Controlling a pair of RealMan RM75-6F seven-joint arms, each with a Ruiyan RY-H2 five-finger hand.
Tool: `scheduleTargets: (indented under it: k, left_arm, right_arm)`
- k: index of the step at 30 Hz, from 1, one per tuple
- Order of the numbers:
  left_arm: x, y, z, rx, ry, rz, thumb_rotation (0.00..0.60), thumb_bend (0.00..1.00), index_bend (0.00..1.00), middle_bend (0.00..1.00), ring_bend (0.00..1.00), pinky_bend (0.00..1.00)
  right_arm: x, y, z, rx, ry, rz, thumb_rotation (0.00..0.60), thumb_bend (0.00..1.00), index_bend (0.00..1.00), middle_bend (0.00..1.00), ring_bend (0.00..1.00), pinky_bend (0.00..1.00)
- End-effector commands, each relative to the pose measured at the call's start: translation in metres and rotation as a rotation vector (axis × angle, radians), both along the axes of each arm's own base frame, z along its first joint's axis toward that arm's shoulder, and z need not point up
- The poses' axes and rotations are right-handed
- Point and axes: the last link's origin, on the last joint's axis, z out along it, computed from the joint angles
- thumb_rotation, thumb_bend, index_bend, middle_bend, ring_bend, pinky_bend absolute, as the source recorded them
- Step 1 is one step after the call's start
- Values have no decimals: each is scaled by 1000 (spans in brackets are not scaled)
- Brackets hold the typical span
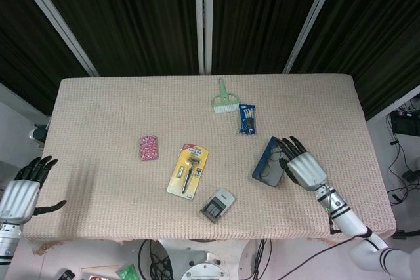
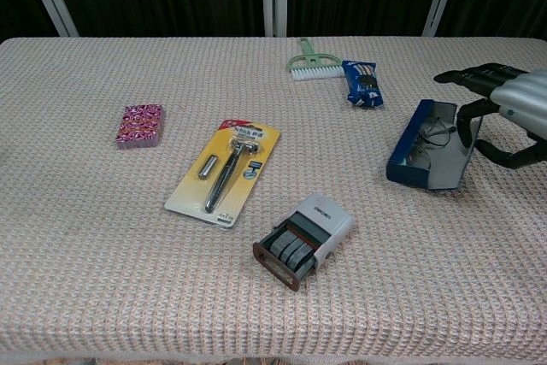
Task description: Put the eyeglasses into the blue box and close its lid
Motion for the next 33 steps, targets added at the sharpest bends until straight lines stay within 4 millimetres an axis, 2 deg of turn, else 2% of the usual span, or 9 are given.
scheduleTargets:
  k: [1,4,14,21,22,24,27,28,33]
  left_arm:
    - [0,1,-1,-3,-3,0,481,0,104,88,68,193]
    - [0,2,-3,-10,-2,-8,485,0,104,88,68,193]
    - [3,1,-7,-34,3,-15,484,0,104,89,68,193]
    - [1,1,-5,-27,2,-8,482,0,104,88,68,193]
    - [1,1,-5,-28,2,-7,484,0,104,89,68,193]
    - [1,1,-5,-29,2,-6,484,0,104,89,68,193]
    - [0,1,-5,-27,2,-8,482,0,104,88,68,193]
    - [1,1,-4,-26,3,-8,483,0,104,88,68,193]
    - [2,1,-2,-20,4,-13,480,0,104,88,68,193]
  right_arm:
    - [-12,25,29,-24,16,-14,600,441,1000,15,0,0]
    - [-8,26,34,-29,28,-11,600,438,1000,19,0,0]
    - [11,7,-9,22,60,30,600,369,1000,37,0,0]
    - [17,2,-23,25,38,81,600,367,976,45,0,0]
    - [17,2,-24,25,40,88,600,363,944,40,0,0]
    - [17,0,-26,23,40,107,600,342,733,15,0,0]
    - [19,0,-27,13,20,136,600,306,170,0,0,0]
    - [19,0,-27,9,11,141,600,281,51,0,0,0]
    - [22,-2,-27,-8,-34,163,600,201,0,0,0,0]
